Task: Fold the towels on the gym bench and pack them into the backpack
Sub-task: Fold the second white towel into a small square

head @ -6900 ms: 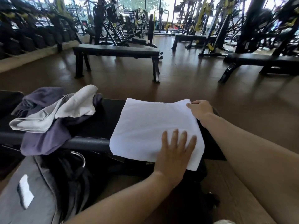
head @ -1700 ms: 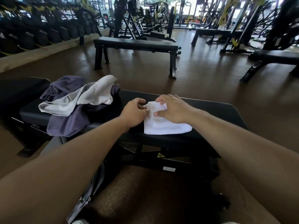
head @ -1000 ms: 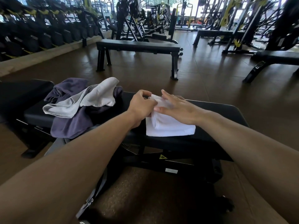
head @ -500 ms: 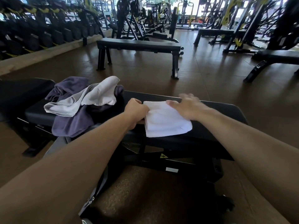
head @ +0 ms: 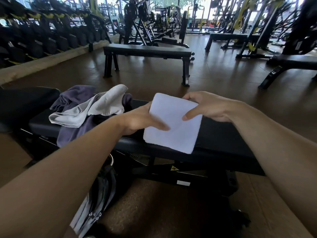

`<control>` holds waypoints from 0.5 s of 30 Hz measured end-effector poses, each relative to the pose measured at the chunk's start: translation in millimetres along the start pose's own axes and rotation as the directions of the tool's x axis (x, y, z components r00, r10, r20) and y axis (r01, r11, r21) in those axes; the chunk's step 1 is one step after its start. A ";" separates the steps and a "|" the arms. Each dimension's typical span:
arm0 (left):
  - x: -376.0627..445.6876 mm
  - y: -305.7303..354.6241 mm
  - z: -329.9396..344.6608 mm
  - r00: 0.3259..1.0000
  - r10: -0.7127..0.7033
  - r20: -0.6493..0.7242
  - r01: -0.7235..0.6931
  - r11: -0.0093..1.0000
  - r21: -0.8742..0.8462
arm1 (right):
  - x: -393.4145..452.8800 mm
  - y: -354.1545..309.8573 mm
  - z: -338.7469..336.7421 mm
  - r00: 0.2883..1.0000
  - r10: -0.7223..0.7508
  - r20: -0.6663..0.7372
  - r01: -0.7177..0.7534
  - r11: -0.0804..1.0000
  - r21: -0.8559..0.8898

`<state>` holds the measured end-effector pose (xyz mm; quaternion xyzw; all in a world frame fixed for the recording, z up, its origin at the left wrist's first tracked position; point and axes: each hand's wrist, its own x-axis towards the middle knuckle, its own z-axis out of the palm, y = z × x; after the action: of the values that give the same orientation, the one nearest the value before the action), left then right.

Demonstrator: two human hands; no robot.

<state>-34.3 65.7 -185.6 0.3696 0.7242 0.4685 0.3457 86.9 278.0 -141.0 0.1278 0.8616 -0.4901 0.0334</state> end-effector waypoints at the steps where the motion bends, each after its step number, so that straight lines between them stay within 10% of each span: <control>1: -3.8 0.5 0.2 1.000 0.011 0.007 -0.010 0.997 -0.074 | -1.4 -1.8 -0.8 1.000 -0.029 0.011 0.028 0.998 0.048; 8: -10.4 -18.6 3.5 0.996 -0.030 -0.089 -0.011 0.904 -0.427 | 11.3 13.9 13.9 0.997 0.047 -0.055 -0.017 0.894 0.449; 15: -11.4 -26.9 2.0 0.987 -0.092 -0.130 0.018 0.876 -0.481 | 8.4 30.9 28.9 0.981 0.127 0.147 -0.173 0.916 0.363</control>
<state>-32.8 49.0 -209.7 0.2160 0.6200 0.6490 0.3845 84.7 270.0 -183.3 0.1680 0.7366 -0.6479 0.0977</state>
